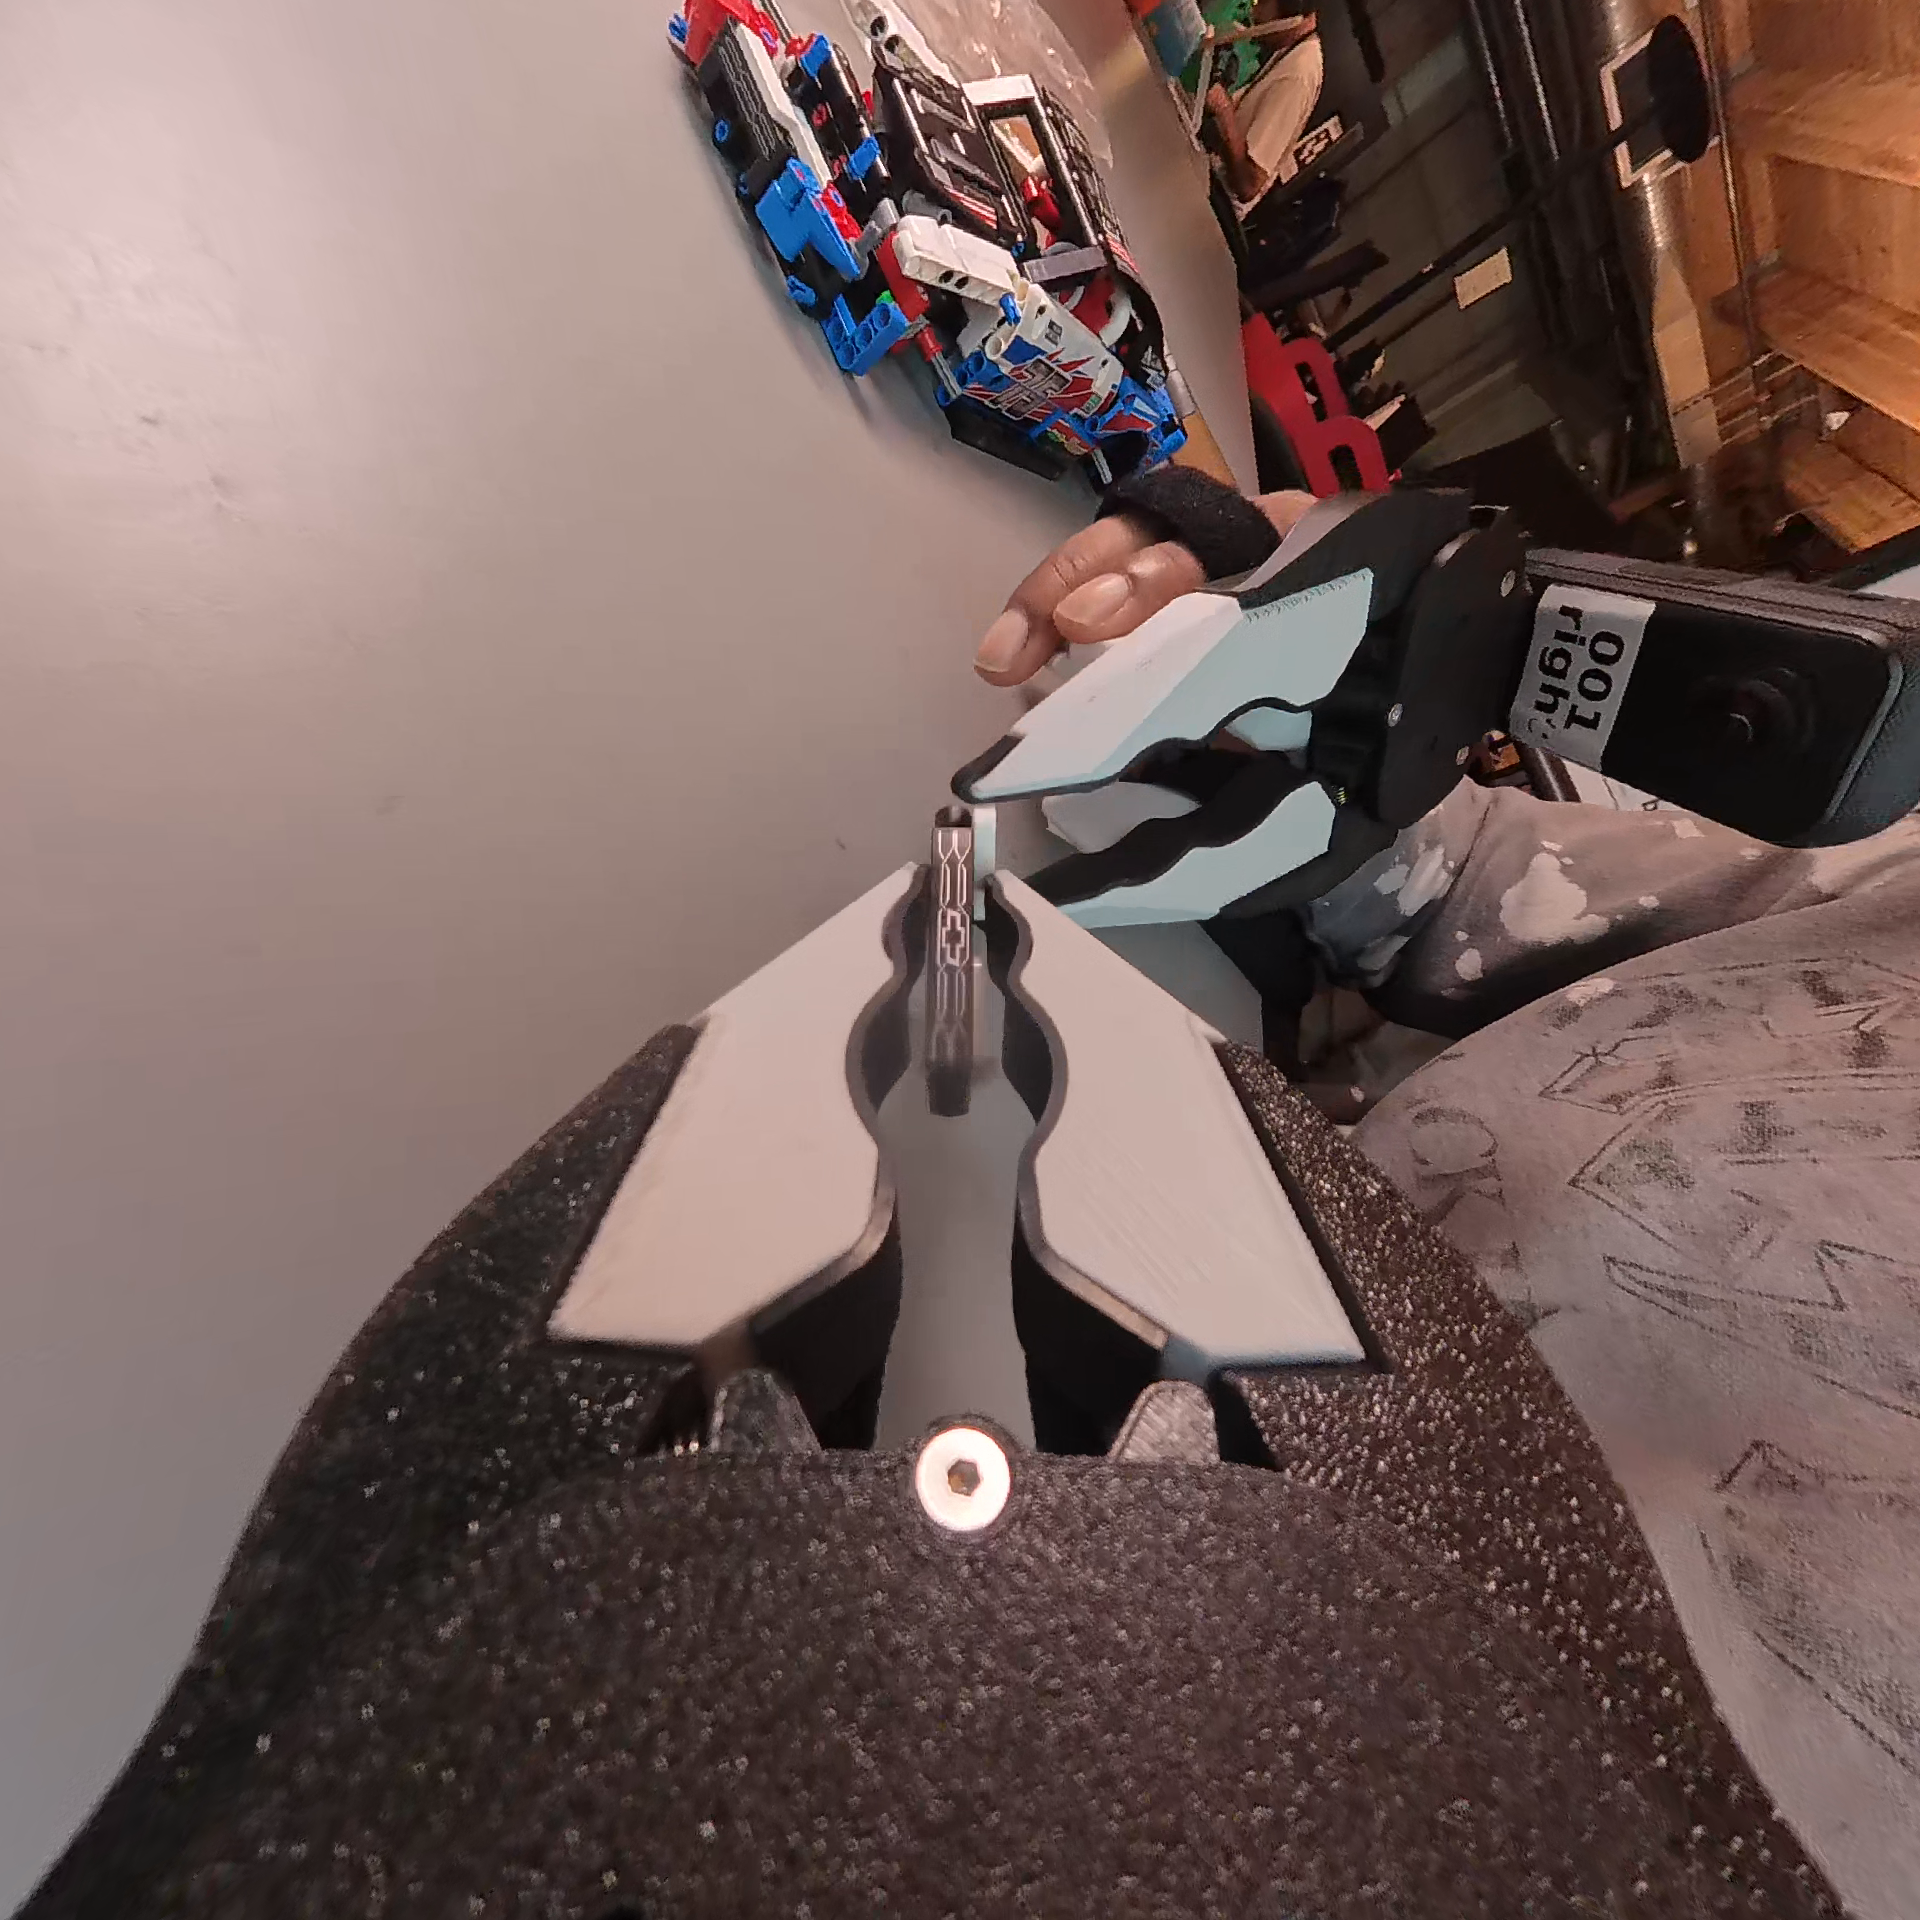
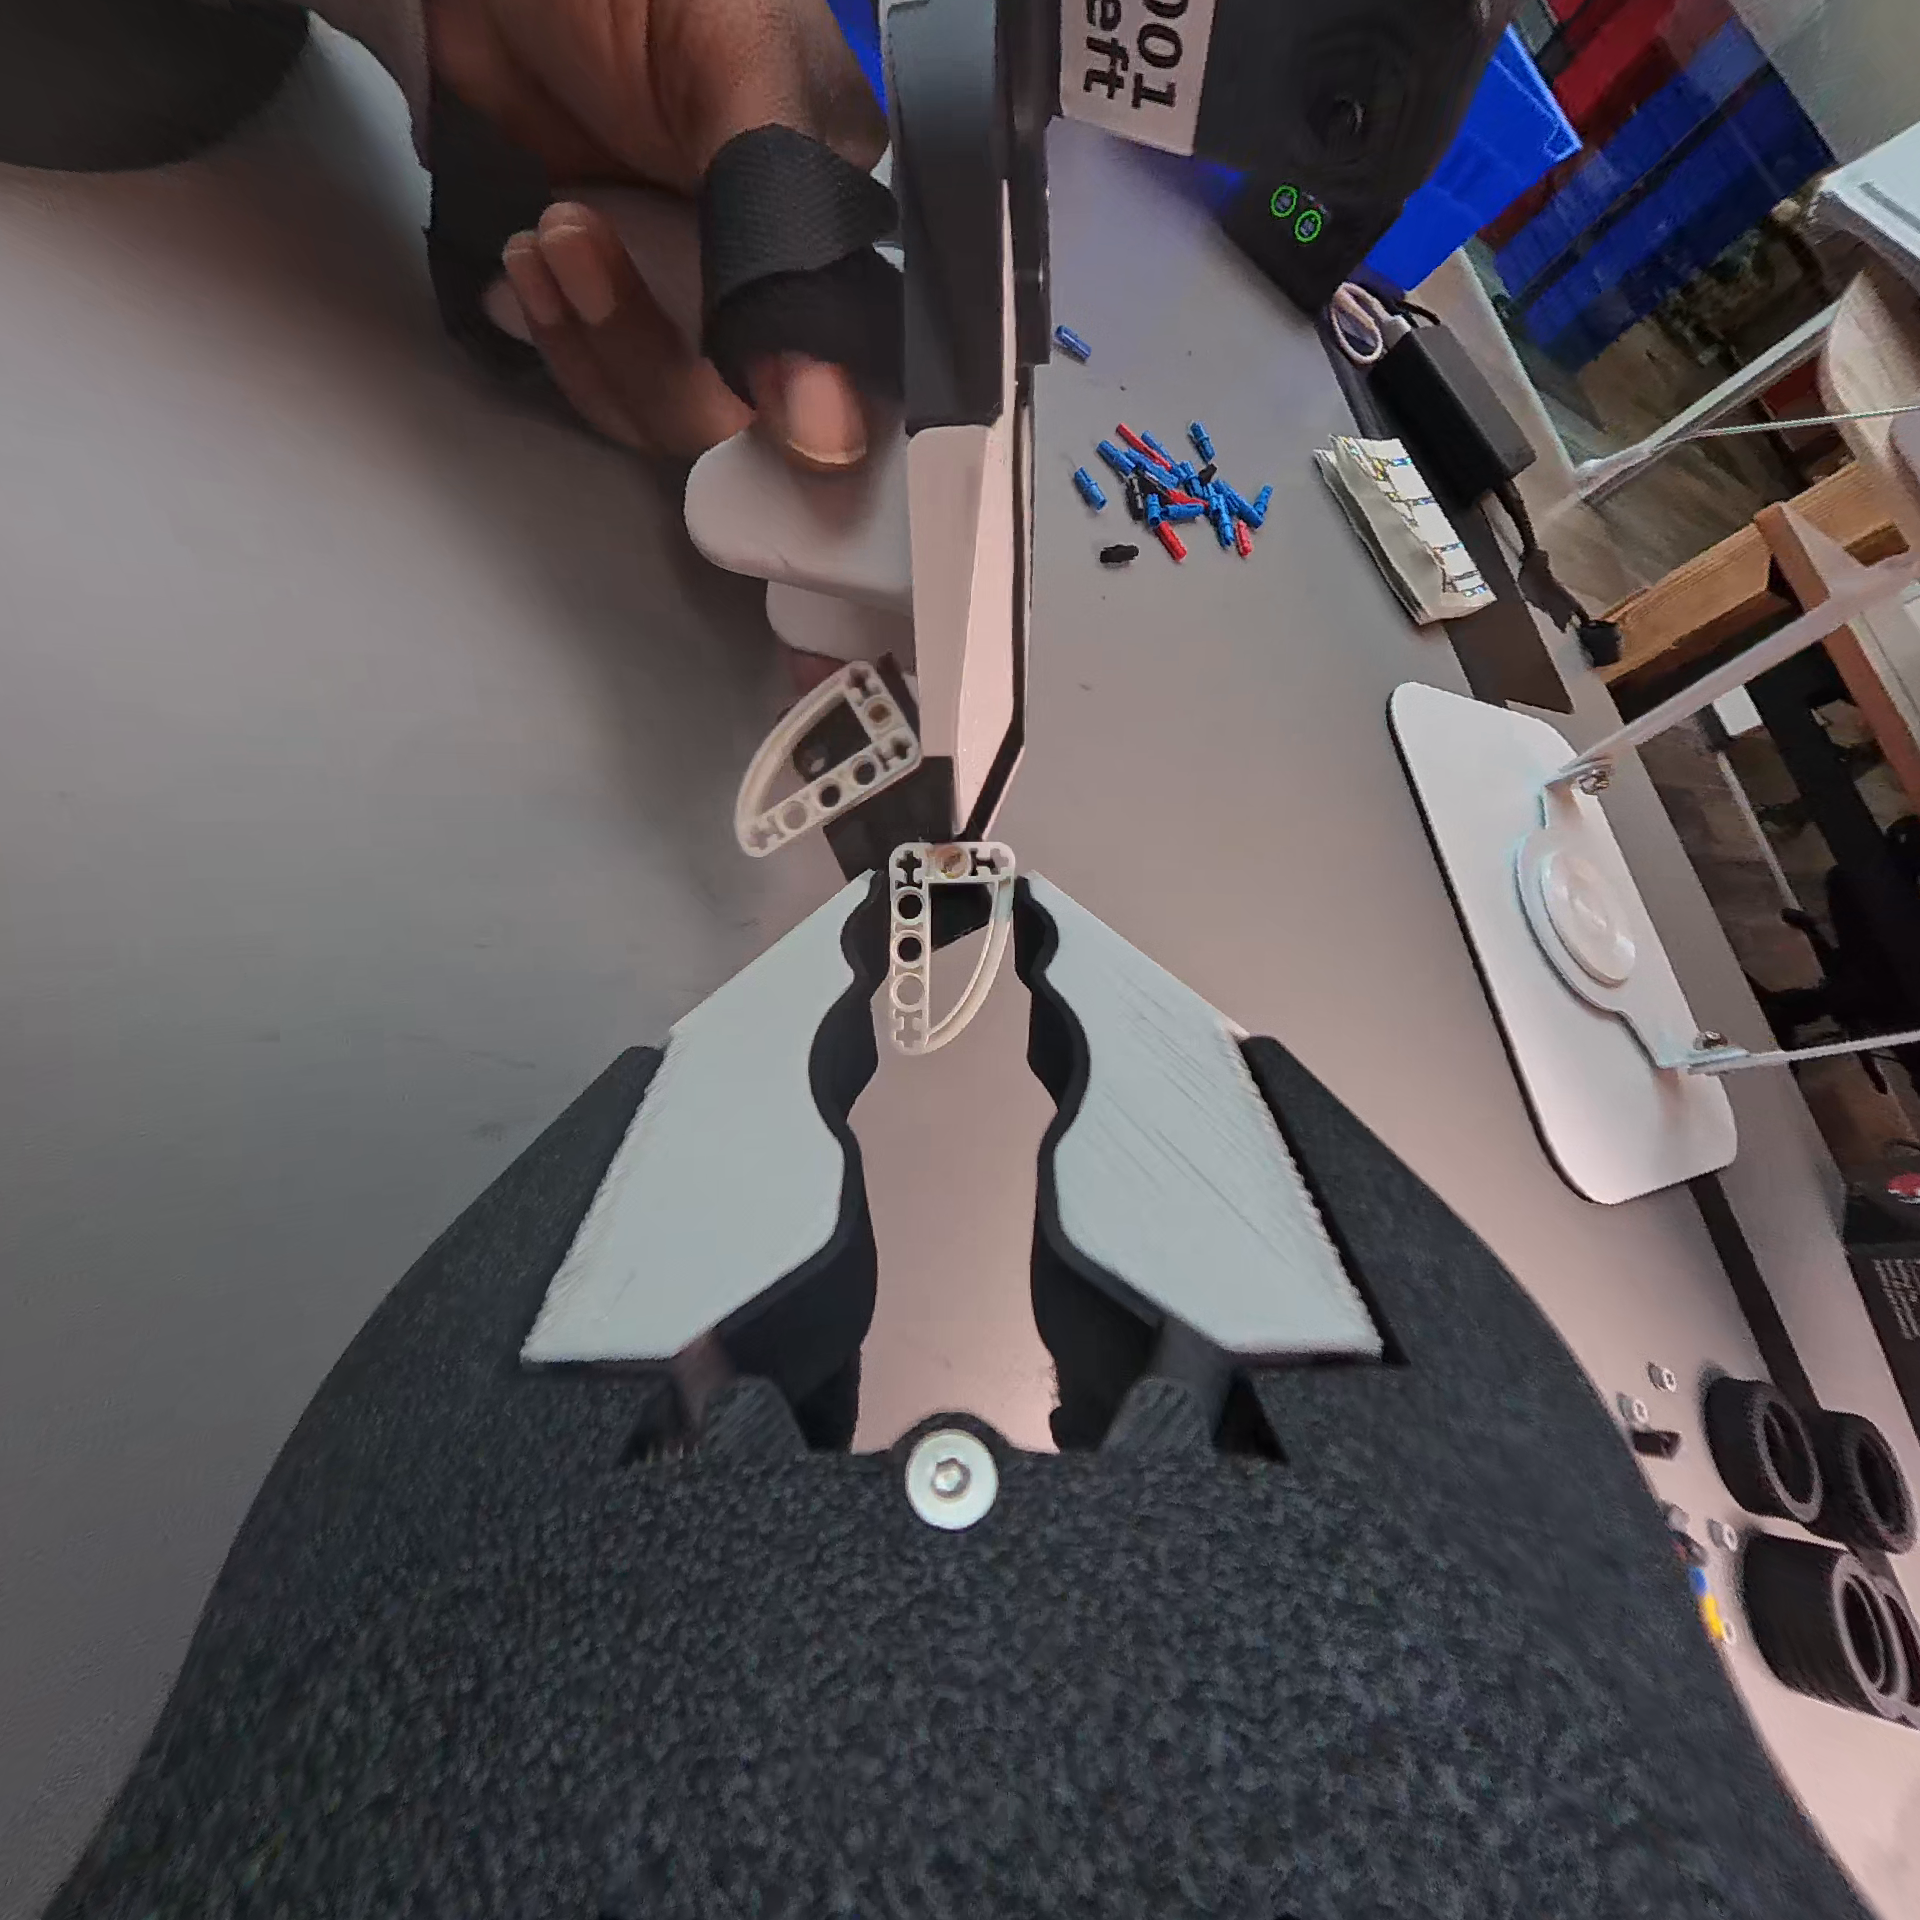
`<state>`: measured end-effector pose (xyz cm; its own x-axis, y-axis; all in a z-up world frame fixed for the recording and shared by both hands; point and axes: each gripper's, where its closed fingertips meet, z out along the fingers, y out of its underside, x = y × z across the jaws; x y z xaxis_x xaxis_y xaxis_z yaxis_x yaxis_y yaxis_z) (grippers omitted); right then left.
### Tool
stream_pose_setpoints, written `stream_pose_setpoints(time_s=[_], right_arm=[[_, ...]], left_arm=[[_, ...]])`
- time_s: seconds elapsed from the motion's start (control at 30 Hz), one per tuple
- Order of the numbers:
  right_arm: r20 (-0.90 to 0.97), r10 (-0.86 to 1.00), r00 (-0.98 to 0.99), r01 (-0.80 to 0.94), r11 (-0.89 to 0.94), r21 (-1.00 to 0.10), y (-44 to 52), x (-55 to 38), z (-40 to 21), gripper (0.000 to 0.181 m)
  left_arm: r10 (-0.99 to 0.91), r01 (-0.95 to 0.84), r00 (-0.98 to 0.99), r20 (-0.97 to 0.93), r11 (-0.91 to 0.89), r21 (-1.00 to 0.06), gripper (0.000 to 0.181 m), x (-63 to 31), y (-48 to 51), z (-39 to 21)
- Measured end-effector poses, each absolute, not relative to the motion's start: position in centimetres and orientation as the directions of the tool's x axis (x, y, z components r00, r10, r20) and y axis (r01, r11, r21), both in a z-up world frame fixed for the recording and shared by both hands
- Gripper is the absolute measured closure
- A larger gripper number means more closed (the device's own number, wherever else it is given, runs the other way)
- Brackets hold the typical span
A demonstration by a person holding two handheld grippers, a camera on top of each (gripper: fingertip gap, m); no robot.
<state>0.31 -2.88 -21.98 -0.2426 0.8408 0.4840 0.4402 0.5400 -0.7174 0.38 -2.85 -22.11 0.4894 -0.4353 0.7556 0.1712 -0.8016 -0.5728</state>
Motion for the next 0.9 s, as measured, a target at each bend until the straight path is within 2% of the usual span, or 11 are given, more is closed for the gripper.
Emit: stream_pose_setpoints(time_s=[0.2,0.27,0.5,0.9], right_arm=[[0.492,0.824,-0.281,0.428,0.567,-0.704,-3.6,0.4,-22.4,0.159],[0.496,0.823,-0.278,0.420,0.568,-0.707,-3.5,0.5,-22.1,0.159],[0.497,0.808,-0.316,0.409,0.589,-0.697,-3.9,0.9,-22.3,0.160],[0.610,0.687,-0.396,0.370,0.727,-0.579,-5.0,1.3,-22.9,0.160]], left_arm=[[-0.464,0.080,0.480,0.745,-0.822,-0.563,0.175,0.6,-4.0,-22.9],[-0.473,0.061,0.483,0.737,-0.821,-0.567,0.170,0.6,-4.2,-23.1],[-0.504,0.013,0.486,0.714,-0.813,-0.583,0.176,1.2,-4.6,-23.2],[-0.510,-0.093,0.524,0.683,-0.831,-0.549,0.176,1.5,-5.6,-24.2]])
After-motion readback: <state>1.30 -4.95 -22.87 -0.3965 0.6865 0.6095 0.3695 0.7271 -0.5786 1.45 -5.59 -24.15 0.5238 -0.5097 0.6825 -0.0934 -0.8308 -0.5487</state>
